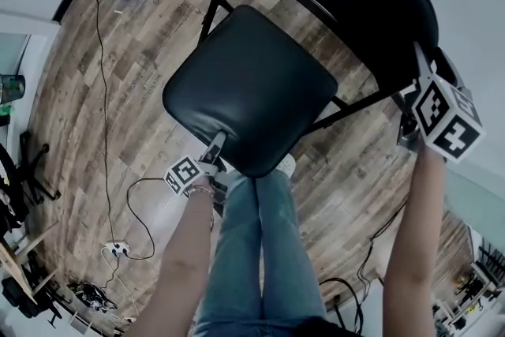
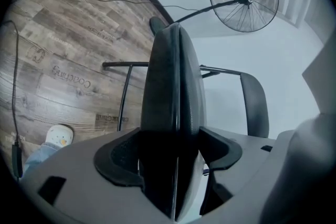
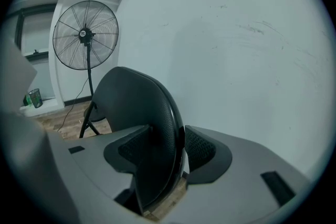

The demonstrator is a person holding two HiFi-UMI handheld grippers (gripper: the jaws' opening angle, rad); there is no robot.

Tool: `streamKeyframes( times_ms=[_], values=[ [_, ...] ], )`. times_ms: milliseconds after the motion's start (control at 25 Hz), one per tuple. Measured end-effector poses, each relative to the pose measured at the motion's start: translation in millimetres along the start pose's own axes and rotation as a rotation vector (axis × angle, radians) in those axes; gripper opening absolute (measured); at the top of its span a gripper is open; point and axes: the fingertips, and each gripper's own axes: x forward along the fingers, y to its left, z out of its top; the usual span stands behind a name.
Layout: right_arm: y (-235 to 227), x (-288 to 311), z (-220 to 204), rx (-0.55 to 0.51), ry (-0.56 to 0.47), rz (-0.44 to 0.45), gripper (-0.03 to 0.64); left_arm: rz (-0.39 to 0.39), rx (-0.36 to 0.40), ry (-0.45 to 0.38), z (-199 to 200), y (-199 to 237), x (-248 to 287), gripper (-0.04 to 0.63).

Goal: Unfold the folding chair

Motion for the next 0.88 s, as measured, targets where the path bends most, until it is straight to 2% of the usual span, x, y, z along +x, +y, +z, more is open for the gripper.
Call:
streamKeyframes(
  times_ms=[280,760,880],
  values=[
    [6.7,-4.8,-2.6,0.005,-0.018,-0.027,0.212,0.02,-0.005,-0.001,2.3,7.6,-0.6,0.315],
    [31.6,-33.4,-14.6,0.018,-0.007,-0.082,0.213,0.148,-0.009,-0.027,3.6,40.8,-8.5,0.344],
    [38.0,-40.2,-19.5,0.017,-0.001,-0.091,0.213,0.205,-0.001,-0.048,4.4,48.8,-14.5,0.345]
  ],
)
